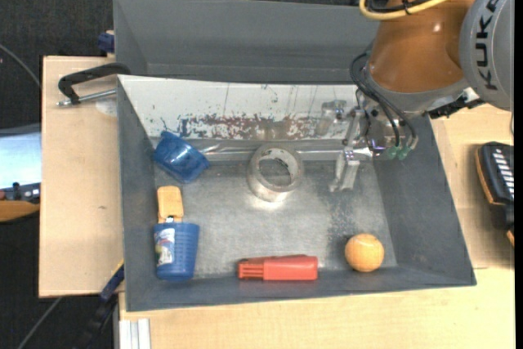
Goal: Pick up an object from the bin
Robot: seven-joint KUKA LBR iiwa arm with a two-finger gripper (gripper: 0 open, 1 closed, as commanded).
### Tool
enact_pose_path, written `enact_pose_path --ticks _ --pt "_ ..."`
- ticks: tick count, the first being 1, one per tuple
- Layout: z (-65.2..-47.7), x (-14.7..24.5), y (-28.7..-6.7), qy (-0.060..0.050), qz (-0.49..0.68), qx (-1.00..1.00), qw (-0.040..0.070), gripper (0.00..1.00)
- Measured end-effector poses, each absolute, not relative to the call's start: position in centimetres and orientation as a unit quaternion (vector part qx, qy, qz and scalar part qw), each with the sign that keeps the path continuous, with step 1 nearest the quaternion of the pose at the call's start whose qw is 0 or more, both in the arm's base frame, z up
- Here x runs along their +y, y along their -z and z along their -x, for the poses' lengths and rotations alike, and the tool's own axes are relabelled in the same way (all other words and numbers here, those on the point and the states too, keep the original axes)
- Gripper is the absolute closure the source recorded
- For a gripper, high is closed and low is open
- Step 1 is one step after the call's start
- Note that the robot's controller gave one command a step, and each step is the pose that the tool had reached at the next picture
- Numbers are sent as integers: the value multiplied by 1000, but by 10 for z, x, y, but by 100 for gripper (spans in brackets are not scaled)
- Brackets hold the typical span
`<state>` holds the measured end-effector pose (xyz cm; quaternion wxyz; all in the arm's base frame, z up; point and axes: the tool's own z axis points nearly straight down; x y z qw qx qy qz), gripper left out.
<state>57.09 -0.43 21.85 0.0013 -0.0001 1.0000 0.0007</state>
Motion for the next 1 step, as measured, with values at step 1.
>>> enact_pose_path --ticks 1 --pt "-587 -21 -148 -1 -7 1000 2 0"
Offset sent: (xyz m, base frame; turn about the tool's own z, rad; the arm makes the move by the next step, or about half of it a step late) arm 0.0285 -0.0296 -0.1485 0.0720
